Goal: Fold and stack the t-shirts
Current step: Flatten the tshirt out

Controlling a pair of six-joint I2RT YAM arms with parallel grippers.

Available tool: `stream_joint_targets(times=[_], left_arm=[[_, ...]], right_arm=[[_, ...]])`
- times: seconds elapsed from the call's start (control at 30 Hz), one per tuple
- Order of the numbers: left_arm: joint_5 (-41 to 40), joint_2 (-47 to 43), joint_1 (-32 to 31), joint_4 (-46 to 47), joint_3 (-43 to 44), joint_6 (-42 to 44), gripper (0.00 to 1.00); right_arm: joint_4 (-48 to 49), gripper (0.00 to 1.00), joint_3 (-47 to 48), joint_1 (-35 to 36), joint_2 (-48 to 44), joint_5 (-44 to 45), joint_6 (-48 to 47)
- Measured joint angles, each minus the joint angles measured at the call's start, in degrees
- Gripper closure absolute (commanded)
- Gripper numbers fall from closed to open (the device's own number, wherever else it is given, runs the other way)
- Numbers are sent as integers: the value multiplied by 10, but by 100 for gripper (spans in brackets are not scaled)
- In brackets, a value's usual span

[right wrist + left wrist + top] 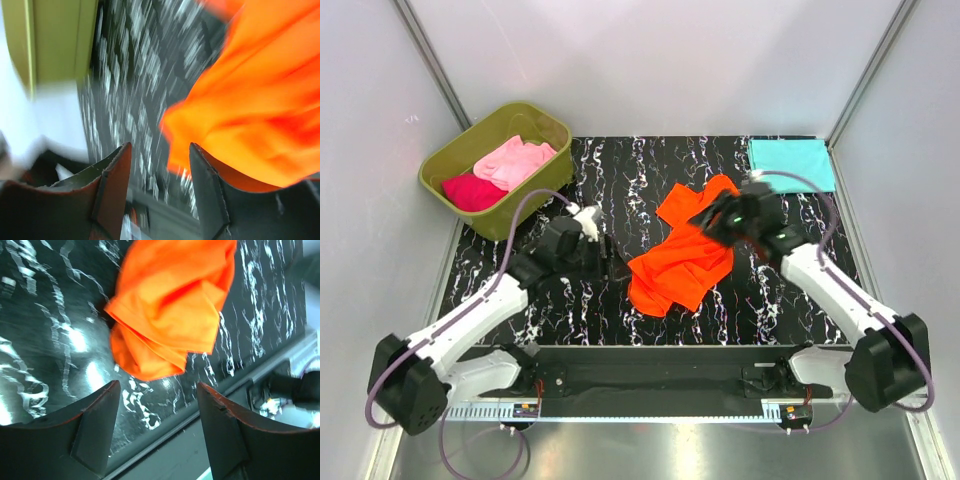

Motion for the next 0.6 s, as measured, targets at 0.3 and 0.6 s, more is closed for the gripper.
stream_joint_targets(times=[0.3,0.6], left_arm=[[-1,144,-82,36,26,39,26],[-56,261,-82,30,103,81,26]], right_arm=[[-7,36,1,-260,55,-6,-39],[-1,33,10,-334,202,-30,-33]])
